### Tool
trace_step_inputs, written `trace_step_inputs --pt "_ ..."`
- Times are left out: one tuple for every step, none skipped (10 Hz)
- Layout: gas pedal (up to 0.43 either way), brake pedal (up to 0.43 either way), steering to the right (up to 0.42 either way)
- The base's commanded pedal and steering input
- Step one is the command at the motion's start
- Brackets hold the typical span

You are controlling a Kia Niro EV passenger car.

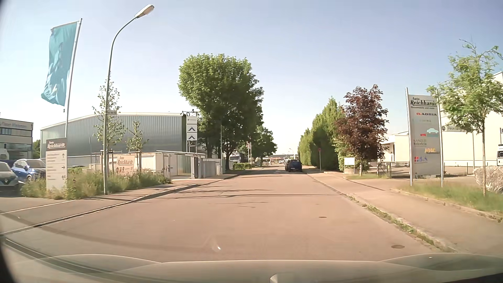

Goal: Follow the waypoints while adhering to traffic rules and regulations

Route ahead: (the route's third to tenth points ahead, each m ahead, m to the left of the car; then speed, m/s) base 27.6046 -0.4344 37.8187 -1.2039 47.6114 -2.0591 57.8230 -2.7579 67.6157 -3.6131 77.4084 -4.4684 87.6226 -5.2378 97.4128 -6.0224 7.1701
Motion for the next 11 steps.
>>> trace_step_inputs --pt "0.11 0.0 0.048" --pt "0.11 0.0 0.046" --pt "0.11 0.0 0.045" --pt "0.11 0.0 0.043" --pt "0.11 0.0 0.042" --pt "0.11 0.0 0.04" --pt "0.098 0.0 0.037" --pt "0.098 0.0 0.034" --pt "0.098 0.0 0.032" --pt "0.079 0.0 0.026" --pt "0.067 0.0 0.019"
